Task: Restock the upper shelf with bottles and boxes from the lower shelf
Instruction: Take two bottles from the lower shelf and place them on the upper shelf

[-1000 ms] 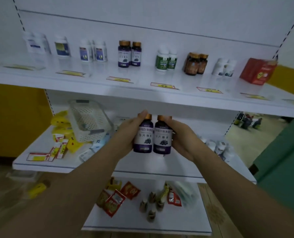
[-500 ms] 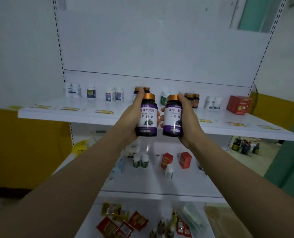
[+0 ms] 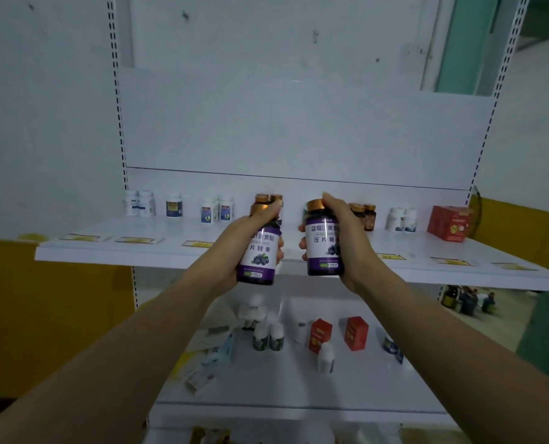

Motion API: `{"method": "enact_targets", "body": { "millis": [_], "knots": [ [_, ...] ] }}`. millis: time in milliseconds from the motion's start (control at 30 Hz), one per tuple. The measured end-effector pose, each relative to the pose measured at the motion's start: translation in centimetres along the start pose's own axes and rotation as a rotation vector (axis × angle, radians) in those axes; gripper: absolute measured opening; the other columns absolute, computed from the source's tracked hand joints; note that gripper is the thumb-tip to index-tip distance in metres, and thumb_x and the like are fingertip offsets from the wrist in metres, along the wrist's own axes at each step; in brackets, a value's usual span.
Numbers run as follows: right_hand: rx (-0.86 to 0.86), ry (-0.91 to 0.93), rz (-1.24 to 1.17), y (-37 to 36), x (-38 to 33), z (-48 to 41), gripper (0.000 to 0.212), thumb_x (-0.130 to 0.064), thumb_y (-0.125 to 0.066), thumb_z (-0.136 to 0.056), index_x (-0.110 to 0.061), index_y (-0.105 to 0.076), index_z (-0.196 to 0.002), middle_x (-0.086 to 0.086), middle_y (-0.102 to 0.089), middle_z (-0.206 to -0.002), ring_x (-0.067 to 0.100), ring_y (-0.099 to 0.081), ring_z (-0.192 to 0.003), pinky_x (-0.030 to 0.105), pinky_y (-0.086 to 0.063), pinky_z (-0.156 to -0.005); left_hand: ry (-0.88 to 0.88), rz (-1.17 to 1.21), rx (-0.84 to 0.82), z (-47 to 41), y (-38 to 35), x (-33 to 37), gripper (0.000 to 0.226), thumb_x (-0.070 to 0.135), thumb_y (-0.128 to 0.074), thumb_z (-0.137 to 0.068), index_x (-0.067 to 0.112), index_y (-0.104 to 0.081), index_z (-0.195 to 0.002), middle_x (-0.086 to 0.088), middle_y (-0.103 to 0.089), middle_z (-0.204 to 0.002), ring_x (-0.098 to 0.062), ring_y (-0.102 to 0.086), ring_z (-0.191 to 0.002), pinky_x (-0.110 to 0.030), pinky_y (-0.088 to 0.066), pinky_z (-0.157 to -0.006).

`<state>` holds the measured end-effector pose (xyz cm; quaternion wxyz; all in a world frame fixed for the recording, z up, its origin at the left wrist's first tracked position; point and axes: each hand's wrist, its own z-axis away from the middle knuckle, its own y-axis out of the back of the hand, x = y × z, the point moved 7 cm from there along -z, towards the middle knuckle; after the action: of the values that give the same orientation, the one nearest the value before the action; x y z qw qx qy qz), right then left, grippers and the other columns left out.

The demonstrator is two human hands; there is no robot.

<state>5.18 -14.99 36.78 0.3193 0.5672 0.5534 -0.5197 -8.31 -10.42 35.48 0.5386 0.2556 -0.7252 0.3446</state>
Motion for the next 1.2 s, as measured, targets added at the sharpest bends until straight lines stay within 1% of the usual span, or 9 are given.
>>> {"method": "enact_targets", "body": {
  "millis": [100,167,333,400,500,633,733,900,1200],
  "knots": [
    [0.029,-0.002,0.045,0.1,0.7,-1.5,0.021,-0.037,-0.056,-0.09,-0.017,-0.061,-0.087,0.007,-0.063,-0.074,0.018,-0.06,-0.055,0.029,-0.051,-0.058,-0.017,-0.052,0.0,-1.4,1.7,-0.1,0.016,0.019,-0.067,-0.083,0.011,-0.058,-0.093,-0.006,-0.064,-0.072,-0.018,-0.062,-0.059,-0.026,-0.055,-0.058],
    [0.053,-0.014,0.091,0.4,1.0,-3.1,0.013,-0.029,-0.058,-0.089,-0.016,-0.058,-0.088,0.006,-0.062,-0.073,0.017,-0.061,-0.056,0.032,-0.052,-0.062,-0.011,-0.085,0.031,-2.9,2.8,-0.1,0.025,0.012,-0.067,-0.082,0.009,-0.056,-0.104,-0.007,-0.065,-0.076,-0.019,-0.064,-0.062,-0.028,-0.055,-0.06],
    [0.025,-0.002,0.157,0.8,1.4,-9.4,0.011,-0.028,-0.061,-0.089,-0.019,-0.057,-0.094,-0.003,-0.069,-0.068,0.012,-0.068,-0.062,0.031,-0.055,-0.063,-0.042,-0.133,0.141,-8.6,5.2,0.7,0.044,0.022,-0.07,-0.082,0.017,-0.047,-0.119,-0.008,-0.068,-0.101,-0.022,-0.07,-0.082,-0.039,-0.058,-0.075],
    [-0.001,0.012,0.196,1.2,2.0,-12.4,0.017,-0.029,-0.061,-0.089,-0.015,-0.06,-0.1,-0.001,-0.072,-0.078,0.012,-0.07,-0.069,0.03,-0.055,-0.066,-0.072,-0.139,0.169,-11.3,6.1,0.8,0.046,0.024,-0.07,-0.081,0.015,-0.049,-0.121,-0.009,-0.068,-0.108,-0.025,-0.07,-0.092,-0.043,-0.057,-0.082],
    [-0.01,0.011,0.282,2.1,3.6,-17.3,0.034,-0.031,-0.062,-0.088,-0.012,-0.06,-0.116,0.006,-0.072,-0.103,0.02,-0.07,-0.092,0.034,-0.055,-0.081,-0.097,-0.189,0.208,-15.7,7.7,-0.1,0.044,0.022,-0.072,-0.081,0.013,-0.054,-0.12,-0.009,-0.068,-0.112,-0.024,-0.069,-0.096,-0.042,-0.057,-0.084],
    [-0.017,-0.02,0.353,3.3,5.7,-23.4,0.034,-0.025,-0.064,-0.088,-0.012,-0.059,-0.119,0.006,-0.07,-0.11,0.022,-0.068,-0.099,0.035,-0.054,-0.084,-0.088,-0.329,0.297,-21.0,9.8,-1.4,0.042,0.017,-0.077,-0.075,0.012,-0.061,-0.114,-0.007,-0.068,-0.11,-0.025,-0.066,-0.1,-0.045,-0.052,-0.092],
    [-0.012,-0.044,0.399,3.9,7.1,-27.2,0.037,-0.024,-0.065,-0.087,-0.013,-0.057,-0.122,0.004,-0.067,-0.113,0.021,-0.065,-0.1,0.034,-0.052,-0.084,-0.091,-0.396,0.337,-24.2,11.2,-2.2,0.037,0.012,-0.077,-0.074,0.013,-0.062,-0.108,-0.002,-0.066,-0.102,-0.024,-0.063,-0.097,-0.038,-0.051,-0.084],
    [0.014,-0.109,0.528,4.9,9.3,-31.6,0.029,-0.022,-0.068,-0.085,-0.017,-0.059,-0.111,0.0,-0.065,-0.106,0.015,-0.062,-0.092,0.027,-0.048,-0.075,-0.068,-0.527,0.399,-27.7,13.0,-3.4,0.047,0.012,-0.078,-0.073,0.009,-0.06,-0.117,-0.002,-0.063,-0.109,-0.014,-0.053,-0.094,-0.026,-0.044,-0.08],
    [0.158,-0.145,0.62,5.8,12.1,-36.2,0.035,-0.019,-0.076,-0.078,-0.014,-0.054,-0.105,0.006,-0.061,-0.106,0.026,-0.06,-0.106,0.045,-0.051,-0.095,-0.042,-0.657,0.422,-30.5,14.7,-4.5,0.054,0.017,-0.082,-0.069,0.008,-0.059,-0.116,-0.008,-0.063,-0.12,-0.024,-0.06,-0.109,-0.035,-0.049,-0.091]
  ]
}}
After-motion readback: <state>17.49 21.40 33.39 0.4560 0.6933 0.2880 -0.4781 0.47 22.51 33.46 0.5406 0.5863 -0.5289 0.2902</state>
